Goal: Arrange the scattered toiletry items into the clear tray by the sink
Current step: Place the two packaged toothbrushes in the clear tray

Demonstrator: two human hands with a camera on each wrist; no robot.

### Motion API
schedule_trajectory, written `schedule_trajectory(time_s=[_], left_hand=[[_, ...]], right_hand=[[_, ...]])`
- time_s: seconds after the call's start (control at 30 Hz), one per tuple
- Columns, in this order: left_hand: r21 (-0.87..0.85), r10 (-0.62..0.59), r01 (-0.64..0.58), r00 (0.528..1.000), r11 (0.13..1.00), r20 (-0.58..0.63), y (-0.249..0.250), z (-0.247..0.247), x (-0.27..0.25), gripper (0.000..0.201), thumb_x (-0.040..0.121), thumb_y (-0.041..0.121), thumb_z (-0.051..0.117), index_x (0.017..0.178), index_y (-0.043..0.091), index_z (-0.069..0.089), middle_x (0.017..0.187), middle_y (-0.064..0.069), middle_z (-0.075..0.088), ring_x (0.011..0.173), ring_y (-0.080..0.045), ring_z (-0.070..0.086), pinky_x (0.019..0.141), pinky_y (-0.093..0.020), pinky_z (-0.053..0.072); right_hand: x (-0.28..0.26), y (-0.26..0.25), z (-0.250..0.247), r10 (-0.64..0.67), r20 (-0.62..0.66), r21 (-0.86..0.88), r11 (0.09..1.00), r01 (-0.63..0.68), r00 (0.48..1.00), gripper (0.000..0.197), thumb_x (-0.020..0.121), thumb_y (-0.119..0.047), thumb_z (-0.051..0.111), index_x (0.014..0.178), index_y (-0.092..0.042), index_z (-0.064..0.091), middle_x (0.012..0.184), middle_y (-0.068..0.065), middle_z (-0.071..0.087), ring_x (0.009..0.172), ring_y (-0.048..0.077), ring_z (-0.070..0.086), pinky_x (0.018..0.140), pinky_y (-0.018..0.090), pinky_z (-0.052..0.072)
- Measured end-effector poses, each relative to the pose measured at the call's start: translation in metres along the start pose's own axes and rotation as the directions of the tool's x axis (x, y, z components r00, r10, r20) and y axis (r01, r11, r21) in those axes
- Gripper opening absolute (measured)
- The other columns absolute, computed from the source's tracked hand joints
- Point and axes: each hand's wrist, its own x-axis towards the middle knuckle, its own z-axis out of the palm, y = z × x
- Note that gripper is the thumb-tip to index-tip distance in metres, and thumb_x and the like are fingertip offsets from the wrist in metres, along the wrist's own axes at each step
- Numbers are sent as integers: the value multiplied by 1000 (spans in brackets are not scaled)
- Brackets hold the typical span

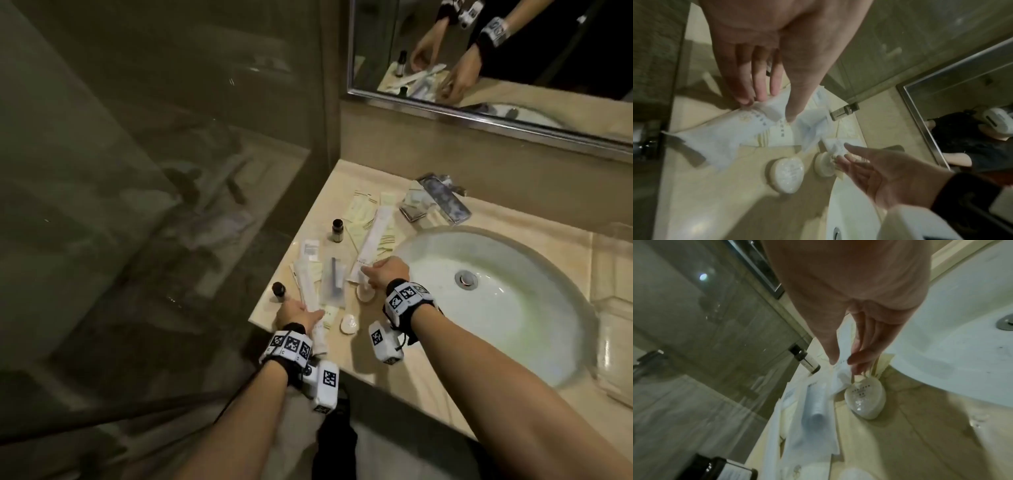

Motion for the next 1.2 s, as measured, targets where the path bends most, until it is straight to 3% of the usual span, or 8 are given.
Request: schedule_trajectory(time_s=[0.17, 0.37, 0.6, 0.73, 0.87, 0.97, 1.1, 1.2], left_hand=[[48, 4, -1, 999, 999, -49, 1, 5, 5, 45, 71, 17, 81, 108, 5, 59, 113, -13, 68, 108, -31, 63, 97, -35, 48], [85, 16, -11, 998, 996, -58, 0, 5, 14, 32, 75, 17, 76, 102, 2, 66, 112, -14, 69, 106, -32, 64, 92, -34, 49], [26, 42, -41, 999, 999, -22, 4, -2, 4, 35, 78, 17, 73, 110, 3, 66, 116, -13, 68, 108, -30, 64, 92, -35, 50], [-1, 136, -136, 990, 991, -19, 17, -7, -18, 29, 78, 18, 73, 103, 3, 67, 109, -13, 70, 104, -32, 65, 92, -35, 51], [48, 314, -314, 949, 948, 0, 41, -5, -52, 20, 74, 24, 74, 84, 8, 68, 83, -8, 68, 84, -24, 64, 85, -38, 55], [17, 437, -437, 899, 899, -22, 59, 5, -88, 25, 73, 21, 73, 94, 7, 70, 89, -7, 71, 88, -25, 67, 85, -39, 56], [-79, 544, -540, 837, 838, 56, 77, 29, -136, 31, 76, 17, 72, 105, 9, 65, 100, -7, 71, 94, -26, 67, 89, -41, 55], [-111, 595, -585, 791, 803, 143, 84, 58, -169, 25, 73, 13, 74, 95, 10, 62, 98, -14, 72, 83, -25, 67, 72, -36, 57]], right_hand=[[5, -8, 12, 17, -9, -83, 996, -18, 1000, 32, 71, -34, 81, 69, -15, 56, 76, 8, 64, 56, 21, 56, 42, 22, 34], [10, -12, 10, 113, 17, -55, 992, -112, 993, 40, 75, -31, 78, 101, -3, 67, 95, 11, 67, 77, 27, 59, 59, 26, 45], [2, -9, -10, 102, 15, 121, 987, -103, 995, 25, 72, -21, 81, 86, -2, 73, 87, 14, 76, 79, 26, 70, 82, 41, 60], [-24, -16, -35, 25, 5, 235, 972, -25, 1000, 11, 77, -11, 80, 77, -5, 71, 72, 12, 71, 61, 21, 66, 72, 38, 60], [-62, -15, -70, -64, 10, 367, 928, 56, 998, 12, 78, -4, 77, 86, -3, 69, 85, 18, 70, 56, 17, 62, 53, 25, 52], [-94, -7, -105, -105, -37, 450, 886, 110, 994, 27, 78, -3, 75, 103, -1, 68, 93, 15, 69, 59, 15, 61, 43, 18, 48], [-132, 22, -159, -157, -85, 496, 850, 179, 984, 32, 79, -6, 75, 110, -2, 66, 97, 12, 69, 68, 16, 63, 49, 20, 51], [-157, 55, -201, -192, -115, 499, 837, 224, 975, 31, 82, -3, 71, 112, 0, 65, 93, 12, 67, 63, 13, 60, 47, 18, 51]])
